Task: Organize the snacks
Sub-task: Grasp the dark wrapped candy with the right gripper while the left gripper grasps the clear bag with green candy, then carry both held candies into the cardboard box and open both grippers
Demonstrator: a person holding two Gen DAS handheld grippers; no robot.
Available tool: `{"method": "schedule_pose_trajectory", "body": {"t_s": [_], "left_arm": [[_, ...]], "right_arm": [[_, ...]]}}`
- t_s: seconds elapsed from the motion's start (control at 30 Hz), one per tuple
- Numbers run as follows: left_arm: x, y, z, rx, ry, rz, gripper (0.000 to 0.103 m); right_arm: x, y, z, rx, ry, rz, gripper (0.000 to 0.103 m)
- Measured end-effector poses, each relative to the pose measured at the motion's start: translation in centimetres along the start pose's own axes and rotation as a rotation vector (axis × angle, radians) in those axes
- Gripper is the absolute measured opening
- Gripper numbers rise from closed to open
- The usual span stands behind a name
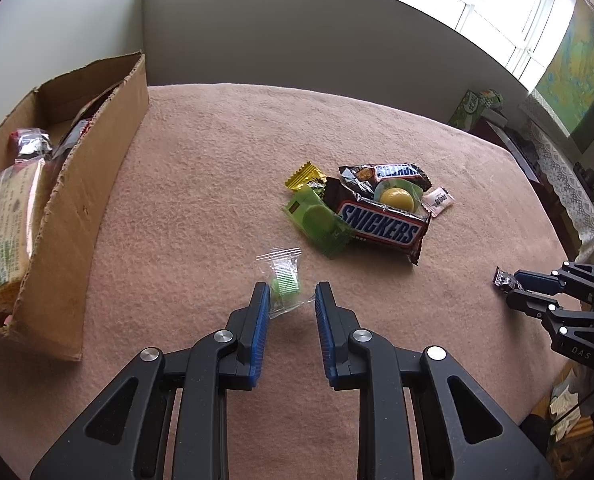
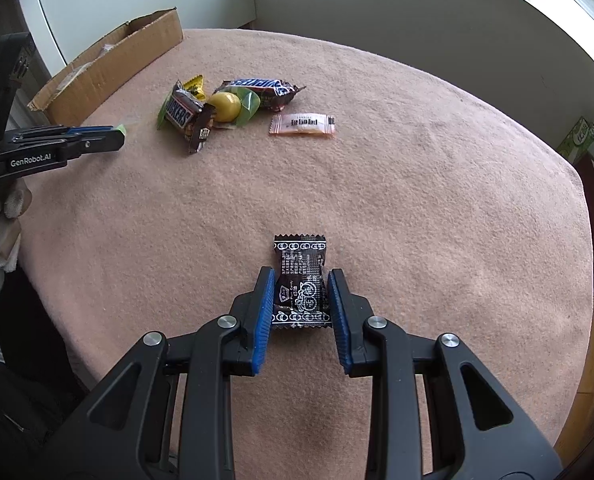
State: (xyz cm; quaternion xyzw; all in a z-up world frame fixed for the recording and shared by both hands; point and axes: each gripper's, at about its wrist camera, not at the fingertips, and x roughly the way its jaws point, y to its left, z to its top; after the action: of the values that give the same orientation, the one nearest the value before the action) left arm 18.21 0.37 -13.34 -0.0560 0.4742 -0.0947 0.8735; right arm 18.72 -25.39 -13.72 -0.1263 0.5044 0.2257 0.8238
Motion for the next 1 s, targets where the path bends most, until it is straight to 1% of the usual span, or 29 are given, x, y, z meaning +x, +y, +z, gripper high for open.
{"method": "schedule_pose_trajectory", "body": {"t_s": [0.17, 0.3, 0.4, 0.57, 0.7, 0.83, 1.0], "left_arm": [[-0.7, -0.1, -0.6, -0.002, -0.005, -0.011, 0.022], [-1.9, -0.3, -0.8, 0.001, -0.023, -0.019, 0.022], [-2.8, -0.2, -0.9, -0.001, -0.041, -0.025, 0.022], [-4.7, 0.8, -1.5, -0.006, -0.076, -0.032, 0.022], [-6.1, 2.2, -1.2, -0.022, -0.104, -0.028, 0.022], [-7.4, 4.1, -1.0, -0.043, -0.134, -0.011, 0.022], [-8.9, 7.0, -0.6, -0.077, -0.166, 0.02, 0.022]], "right_arm": [[-1.6, 0.0, 0.1, 0.022, -0.044, -0.002, 0.028], [-3.3, 0.5, 0.3, 0.016, -0.08, -0.02, 0.028], [-4.7, 0.9, 0.8, 0.015, -0.104, -0.017, 0.028], [-6.4, 2.5, 3.0, -0.013, -0.153, -0.014, 0.028], [-7.2, 4.5, 5.0, -0.038, -0.191, 0.001, 0.028], [-7.5, 7.0, 7.1, -0.068, -0.229, 0.026, 0.028], [-6.8, 10.5, 10.0, -0.115, -0.257, 0.059, 0.028]]}}
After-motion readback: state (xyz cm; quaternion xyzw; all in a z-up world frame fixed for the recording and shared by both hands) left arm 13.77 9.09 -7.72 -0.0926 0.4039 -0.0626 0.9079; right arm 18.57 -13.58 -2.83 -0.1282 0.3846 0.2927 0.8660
